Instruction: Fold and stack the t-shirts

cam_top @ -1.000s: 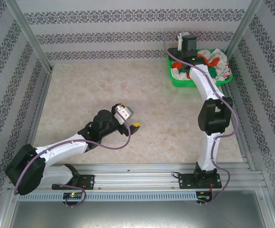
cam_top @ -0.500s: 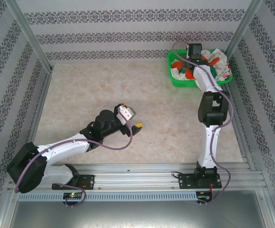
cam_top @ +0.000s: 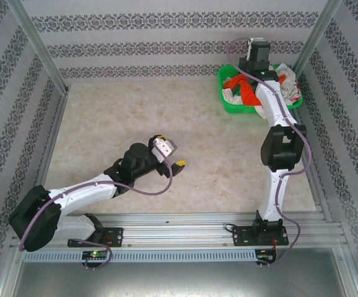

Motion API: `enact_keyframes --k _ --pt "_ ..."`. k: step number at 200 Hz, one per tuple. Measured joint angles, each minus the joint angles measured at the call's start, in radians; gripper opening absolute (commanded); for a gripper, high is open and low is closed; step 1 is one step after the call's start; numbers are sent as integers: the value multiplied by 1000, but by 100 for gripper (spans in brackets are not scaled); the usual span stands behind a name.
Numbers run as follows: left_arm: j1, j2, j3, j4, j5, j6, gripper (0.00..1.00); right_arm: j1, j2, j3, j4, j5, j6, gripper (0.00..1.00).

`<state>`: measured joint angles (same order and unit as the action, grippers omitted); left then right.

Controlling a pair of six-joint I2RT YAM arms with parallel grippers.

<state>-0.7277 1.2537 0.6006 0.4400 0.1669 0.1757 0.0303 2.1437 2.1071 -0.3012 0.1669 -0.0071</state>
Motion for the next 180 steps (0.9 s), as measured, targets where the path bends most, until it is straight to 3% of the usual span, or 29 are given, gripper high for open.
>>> enact_keyframes --k 15,22,67,110,143,164,180 --pt "0 -2 0 3 -5 0 100 0 0 10 -7 -8 1 42" --pt "0 -4 0 3 -7 0 100 0 0 16 -11 -11 0 52" --pt "0 -16 -2 4 -14 -4 100 -2 24 26 -35 -25 5 59" --pt "0 -17 -2 4 -14 -4 100 -3 103 26 -80 -46 20 56" --pt "0 -17 -2 5 -2 -6 100 -5 140 39 -114 -57 30 31" --pt "0 -17 -2 7 5 -15 100 -9 148 60 -130 -64 30 0" --pt "0 -17 -2 12 9 -22 100 -9 148 71 -137 -66 35 0"
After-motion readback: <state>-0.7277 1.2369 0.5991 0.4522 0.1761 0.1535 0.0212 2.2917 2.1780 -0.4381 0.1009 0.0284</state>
